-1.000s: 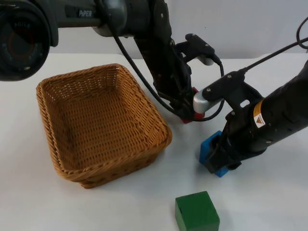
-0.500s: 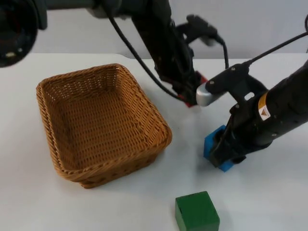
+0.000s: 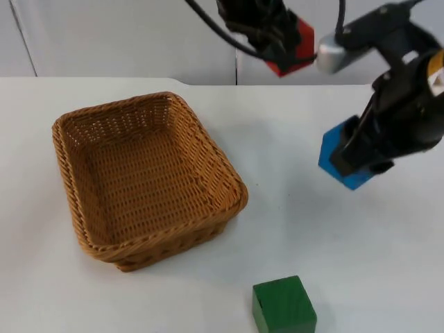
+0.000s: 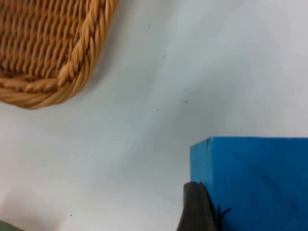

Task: Pick up one cube with each hand and place exactly two cubes into the same basket, leaving the remaining cube outside.

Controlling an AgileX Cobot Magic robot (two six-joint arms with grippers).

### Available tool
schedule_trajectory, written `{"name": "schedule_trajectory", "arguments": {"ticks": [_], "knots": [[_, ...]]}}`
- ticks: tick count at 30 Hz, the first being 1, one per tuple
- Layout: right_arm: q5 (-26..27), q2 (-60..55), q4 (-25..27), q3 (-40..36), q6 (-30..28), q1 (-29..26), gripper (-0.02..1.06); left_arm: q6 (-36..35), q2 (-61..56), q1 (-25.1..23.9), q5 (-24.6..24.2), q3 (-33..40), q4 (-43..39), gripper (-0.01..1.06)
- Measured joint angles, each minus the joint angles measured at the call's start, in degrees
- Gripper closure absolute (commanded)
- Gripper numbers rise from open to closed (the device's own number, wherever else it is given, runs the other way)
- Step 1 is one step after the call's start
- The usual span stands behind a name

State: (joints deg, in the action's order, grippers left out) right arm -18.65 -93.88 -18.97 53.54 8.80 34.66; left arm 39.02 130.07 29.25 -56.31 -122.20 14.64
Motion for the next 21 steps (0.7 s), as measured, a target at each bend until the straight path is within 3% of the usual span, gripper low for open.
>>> {"name": "schedule_trajectory", "arguments": {"ticks": [21], "knots": [[-1.74, 4.84, 0.0, 0.0, 0.0, 0.0, 1.05, -4.81, -3.76, -0.63, -0.22, -0.07, -0.92, 1.05]]}}
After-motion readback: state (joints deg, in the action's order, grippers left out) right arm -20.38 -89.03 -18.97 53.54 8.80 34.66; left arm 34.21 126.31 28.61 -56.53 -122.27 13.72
